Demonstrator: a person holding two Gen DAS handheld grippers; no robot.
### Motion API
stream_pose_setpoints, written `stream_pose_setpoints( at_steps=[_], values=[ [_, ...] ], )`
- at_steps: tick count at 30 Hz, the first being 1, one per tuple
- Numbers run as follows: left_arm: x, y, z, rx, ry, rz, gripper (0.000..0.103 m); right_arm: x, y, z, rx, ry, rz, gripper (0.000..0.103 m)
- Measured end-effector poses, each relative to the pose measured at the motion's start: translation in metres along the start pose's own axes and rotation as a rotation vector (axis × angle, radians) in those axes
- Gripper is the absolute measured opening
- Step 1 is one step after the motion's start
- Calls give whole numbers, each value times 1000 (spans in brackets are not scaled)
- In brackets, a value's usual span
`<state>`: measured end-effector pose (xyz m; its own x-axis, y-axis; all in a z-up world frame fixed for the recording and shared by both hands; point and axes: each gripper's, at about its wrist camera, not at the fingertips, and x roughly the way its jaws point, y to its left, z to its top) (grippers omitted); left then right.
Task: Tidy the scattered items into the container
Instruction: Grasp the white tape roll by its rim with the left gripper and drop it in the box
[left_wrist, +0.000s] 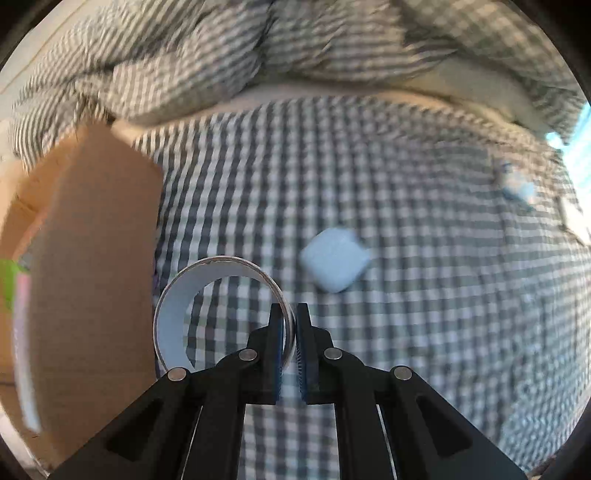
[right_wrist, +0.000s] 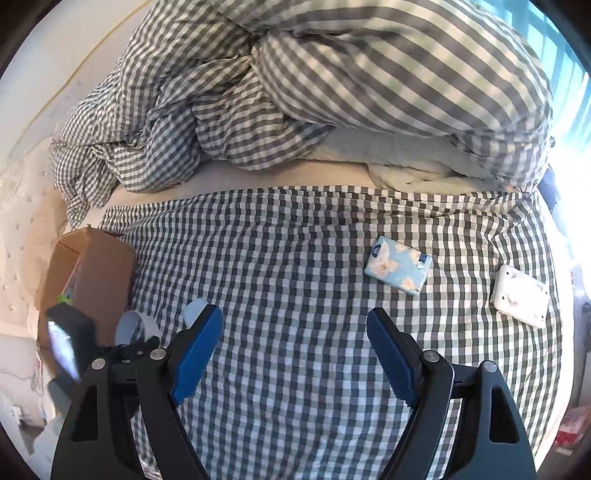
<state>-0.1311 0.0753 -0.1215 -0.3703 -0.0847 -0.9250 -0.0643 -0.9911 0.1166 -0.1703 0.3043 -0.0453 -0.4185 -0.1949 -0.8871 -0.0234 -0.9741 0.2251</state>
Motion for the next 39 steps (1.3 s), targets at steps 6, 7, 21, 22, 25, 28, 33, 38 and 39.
stream_pose_setpoints(
  at_steps=[6,7,21,22,25,28,33,38,39],
  values=[
    [-45,16,43,-70,-83,-71,6,-1,-18,-1,-22,12,-9,80],
    [-49,23,51,-84,-91,-77,6,-1,-22,-2,-20,15,-12,80],
    [-69,193,58,-368,-109,132,7,38,-29,-9,-27,93,-62,80],
    [-58,200,56,-367,-87,171,8,40,-20,-10,-40,96,-56,80],
    [-24,213,49,-367,-12,246,29,48,-2,-13,-66,108,-46,80],
    [-19,216,45,-370,7,275,71,52,11,-16,-84,113,-48,80],
    [-50,174,47,-257,-92,183,99,45,10,-16,-36,97,-49,80],
    [-60,97,67,-121,-166,6,103,30,-11,-12,38,43,-77,80],
    [-56,78,70,-97,-169,-33,103,29,-16,-12,50,35,-84,80]
  ],
)
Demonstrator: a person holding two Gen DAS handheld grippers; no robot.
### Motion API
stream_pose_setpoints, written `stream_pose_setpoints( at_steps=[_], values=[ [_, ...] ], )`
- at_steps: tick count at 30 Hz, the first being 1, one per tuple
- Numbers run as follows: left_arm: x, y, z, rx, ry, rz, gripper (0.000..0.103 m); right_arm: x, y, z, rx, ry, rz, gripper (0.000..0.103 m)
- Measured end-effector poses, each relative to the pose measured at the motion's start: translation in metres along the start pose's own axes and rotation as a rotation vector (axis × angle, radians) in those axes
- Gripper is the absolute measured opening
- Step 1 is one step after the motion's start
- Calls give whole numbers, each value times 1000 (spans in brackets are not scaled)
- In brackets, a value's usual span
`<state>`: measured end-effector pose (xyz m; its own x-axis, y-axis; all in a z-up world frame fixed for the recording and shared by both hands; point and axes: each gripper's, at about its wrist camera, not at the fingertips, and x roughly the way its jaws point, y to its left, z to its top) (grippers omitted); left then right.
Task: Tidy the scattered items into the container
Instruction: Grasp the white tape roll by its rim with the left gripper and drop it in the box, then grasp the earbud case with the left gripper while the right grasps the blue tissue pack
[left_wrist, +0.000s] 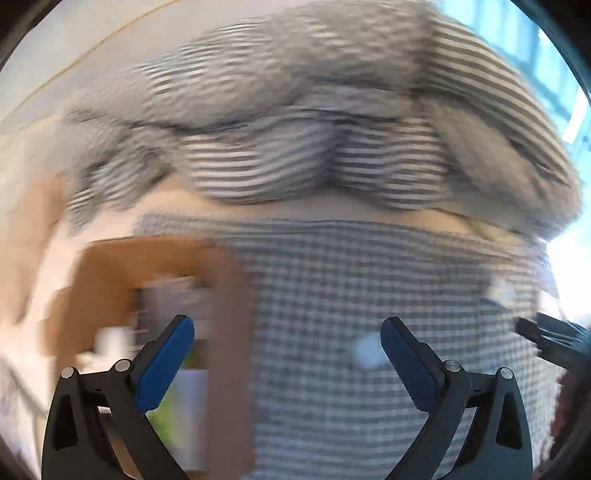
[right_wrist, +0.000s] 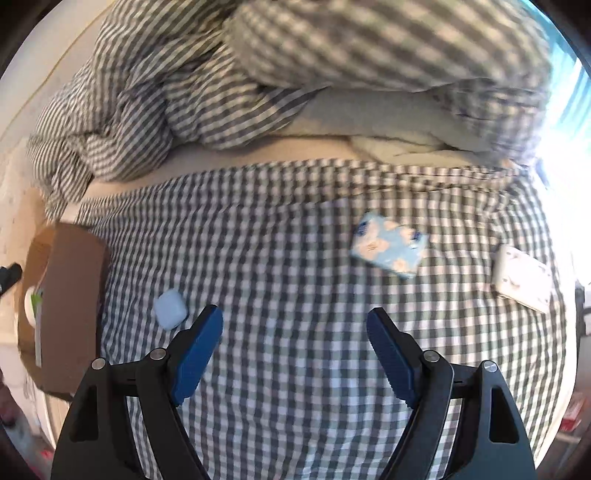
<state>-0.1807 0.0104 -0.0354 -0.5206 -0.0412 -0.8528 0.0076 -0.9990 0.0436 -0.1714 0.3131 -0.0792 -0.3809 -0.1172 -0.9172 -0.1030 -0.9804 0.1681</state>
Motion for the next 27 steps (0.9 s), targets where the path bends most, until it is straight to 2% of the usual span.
stream_pose_setpoints(
  at_steps=[2,5,7,9,15,19,21,22,25,27],
  values=[
    [20,-41,-2,35,23,-61,103,0,-13,-1,26,-8,-21,80],
    [59,-85,-15,58,59,-72,103,5,-34,-5,51,-2,-50,80],
    [85,-105,-25,78,89,-49,103,14,-51,-7,71,5,-52,80],
    [119,-116,-31,73,150,9,103,26,-63,-5,84,22,-50,80],
    [161,-105,-41,-72,209,87,103,71,-79,14,90,40,-25,80],
    [186,-102,-55,-95,255,140,103,105,-80,28,85,76,-25,80],
    [196,-97,-59,-129,275,129,103,125,-80,34,81,102,-51,80],
    [200,-93,-62,-163,276,116,103,130,-81,36,80,104,-55,84],
    [202,-81,-68,-254,258,73,103,138,-76,42,66,80,-81,90],
    [201,-82,-70,-237,254,75,103,142,-71,44,42,78,-119,89]
  ],
)
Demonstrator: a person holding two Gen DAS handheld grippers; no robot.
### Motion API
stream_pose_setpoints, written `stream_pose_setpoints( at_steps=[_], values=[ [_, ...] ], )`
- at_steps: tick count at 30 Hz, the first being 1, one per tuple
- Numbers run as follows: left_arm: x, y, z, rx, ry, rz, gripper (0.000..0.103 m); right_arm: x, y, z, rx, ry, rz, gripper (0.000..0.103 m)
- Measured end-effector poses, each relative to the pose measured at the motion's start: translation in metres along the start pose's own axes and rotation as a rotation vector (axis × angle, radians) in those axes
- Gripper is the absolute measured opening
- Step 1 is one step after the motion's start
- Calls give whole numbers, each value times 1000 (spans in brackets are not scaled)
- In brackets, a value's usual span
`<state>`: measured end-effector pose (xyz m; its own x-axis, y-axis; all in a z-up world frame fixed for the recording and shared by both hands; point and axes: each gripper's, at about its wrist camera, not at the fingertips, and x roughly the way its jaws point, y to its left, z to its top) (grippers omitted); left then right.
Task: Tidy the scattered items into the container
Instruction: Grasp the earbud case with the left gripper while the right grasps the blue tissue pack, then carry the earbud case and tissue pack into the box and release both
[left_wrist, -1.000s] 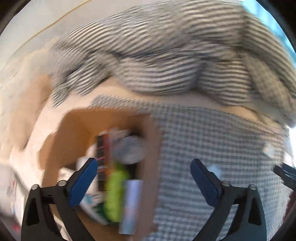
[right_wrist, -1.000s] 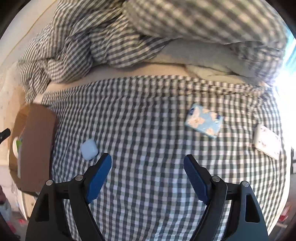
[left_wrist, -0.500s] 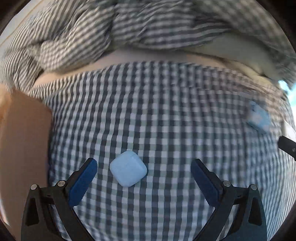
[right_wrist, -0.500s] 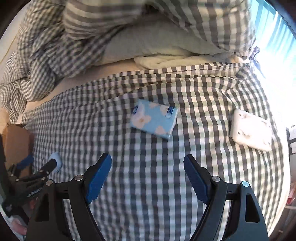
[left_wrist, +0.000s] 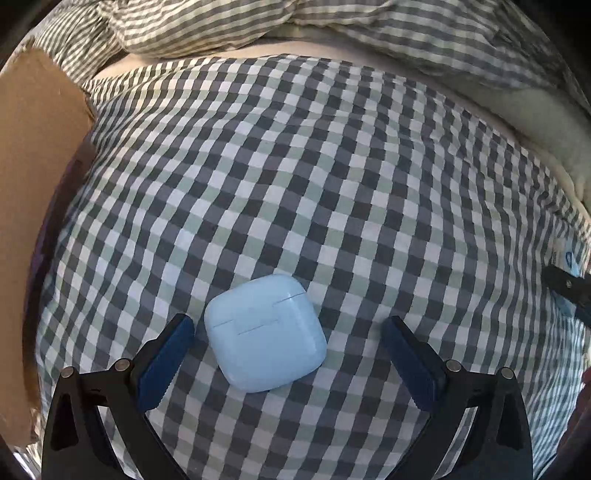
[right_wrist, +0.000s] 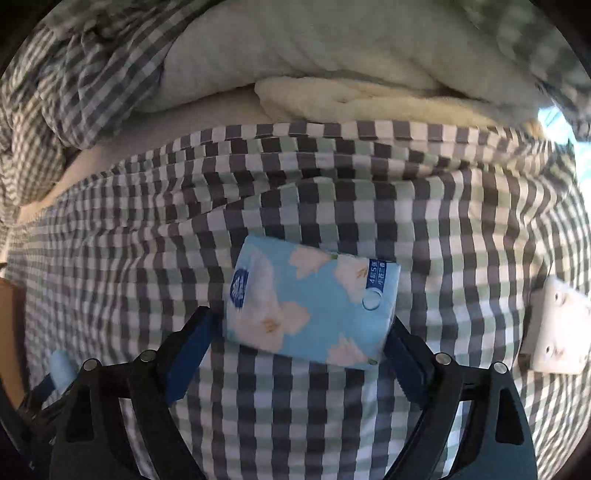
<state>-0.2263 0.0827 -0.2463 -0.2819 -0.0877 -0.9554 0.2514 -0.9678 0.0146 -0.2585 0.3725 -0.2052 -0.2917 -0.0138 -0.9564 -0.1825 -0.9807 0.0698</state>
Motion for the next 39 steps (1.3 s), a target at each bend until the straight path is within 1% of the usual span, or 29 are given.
stream_pose_setpoints(
  at_steps=[1,2,3,4,5,6,8,11,13,15,18,20,22,25,27,28,32,34,35,36,37,38,39],
  values=[
    [-1,1,0,2,7,-4,102,0,1,0,-7,-2,-9,87],
    [-2,4,0,-2,15,-19,97,-1,2,-1,-15,-3,-26,84],
    [-4,6,0,-4,21,-26,87,-3,2,-1,-18,-3,-46,75],
    [-8,9,0,-4,25,-36,80,-5,1,-1,-19,-2,-35,75],
    [-12,12,-1,-3,27,-37,62,-9,-1,0,-12,-2,-17,75],
    [-16,15,-1,-2,35,-39,56,-12,-3,0,-2,-3,-3,74],
    [-18,24,-1,-14,59,-81,56,-23,-4,-1,8,-13,8,74],
    [-21,29,0,-7,67,-88,56,-41,4,-1,-3,-43,11,74],
    [-30,29,2,4,47,-93,56,-53,10,-4,-1,-53,27,74],
    [-43,27,4,33,28,-91,56,-66,16,-7,-7,-67,34,74],
    [-64,29,7,71,-1,-92,56,-87,31,-15,-30,-75,67,74],
    [-86,36,11,97,-34,-92,56,-100,48,-22,-48,-81,94,74],
    [-107,41,14,114,-51,-90,56,-116,75,-30,-75,-83,130,74],
    [-142,61,21,101,-81,-124,56,-139,123,-44,-122,-95,189,74],
    [-158,81,25,101,-100,-122,56,-155,152,-50,-160,-107,225,74],
    [-166,96,29,104,-110,-111,56,-166,173,-55,-181,-119,242,74],
    [-192,164,46,95,-138,-14,56,-189,251,-73,-233,-150,320,74],
    [-201,200,51,70,-149,15,56,-197,281,-83,-251,-159,347,74],
    [-205,221,53,47,-154,21,56,-200,306,-87,-269,-159,371,74],
    [-206,242,55,24,-151,11,56,-200,324,-92,-287,-161,383,74],
    [-206,259,54,7,-141,6,56,-199,340,-96,-307,-162,392,74],
    [-204,273,53,-10,-129,10,56,-199,364,-101,-338,-161,409,74],
    [-202,288,54,-26,-119,21,56,-198,378,-105,-359,-161,419,74]
  ],
)
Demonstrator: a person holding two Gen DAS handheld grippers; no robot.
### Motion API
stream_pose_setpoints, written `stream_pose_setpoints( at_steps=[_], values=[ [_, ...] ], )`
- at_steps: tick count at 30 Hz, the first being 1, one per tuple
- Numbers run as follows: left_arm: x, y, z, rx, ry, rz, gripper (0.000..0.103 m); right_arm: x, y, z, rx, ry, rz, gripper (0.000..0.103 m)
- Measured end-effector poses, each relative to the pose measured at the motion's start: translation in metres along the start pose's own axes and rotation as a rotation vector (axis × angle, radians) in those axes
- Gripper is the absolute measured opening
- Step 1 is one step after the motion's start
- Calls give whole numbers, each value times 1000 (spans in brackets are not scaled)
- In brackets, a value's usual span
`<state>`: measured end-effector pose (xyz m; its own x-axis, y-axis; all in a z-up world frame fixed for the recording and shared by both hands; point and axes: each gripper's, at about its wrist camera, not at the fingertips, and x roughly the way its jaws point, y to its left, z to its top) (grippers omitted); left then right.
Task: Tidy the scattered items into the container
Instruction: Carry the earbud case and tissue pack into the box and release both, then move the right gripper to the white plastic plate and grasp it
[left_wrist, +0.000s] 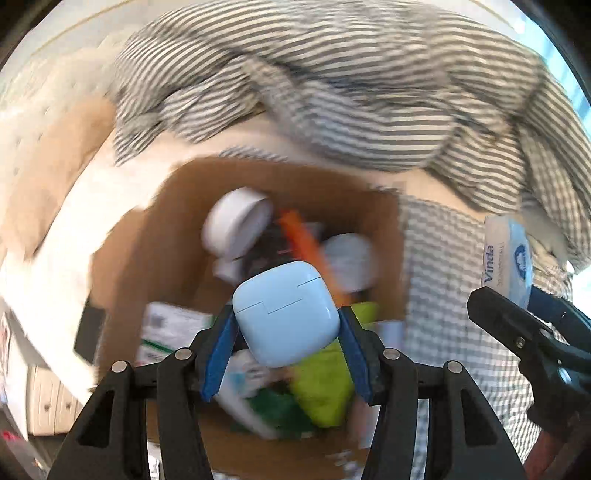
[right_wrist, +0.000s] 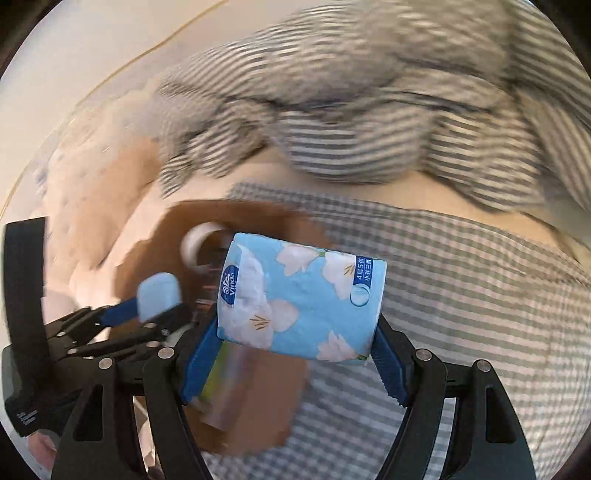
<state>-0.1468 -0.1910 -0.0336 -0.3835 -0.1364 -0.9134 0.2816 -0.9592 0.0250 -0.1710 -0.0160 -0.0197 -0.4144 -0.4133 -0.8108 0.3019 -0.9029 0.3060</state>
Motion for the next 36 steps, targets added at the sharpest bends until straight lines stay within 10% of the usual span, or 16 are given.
stream_pose_setpoints(
  at_steps=[8,12,20,36],
  values=[
    [40,49,-13,-22,76,39,58,66,70,-5,-97,56,-36,75],
    [46,49,-12,-12,73,53,99,73,72,-6,-115,75,-121,78],
    [18,20,9,61,2,88,99,33,39,6,-25,-16,-135,79],
    [2,-279,-34,434,1,-128,100,-117,-222,-73,368,-108,-399,79]
  ],
)
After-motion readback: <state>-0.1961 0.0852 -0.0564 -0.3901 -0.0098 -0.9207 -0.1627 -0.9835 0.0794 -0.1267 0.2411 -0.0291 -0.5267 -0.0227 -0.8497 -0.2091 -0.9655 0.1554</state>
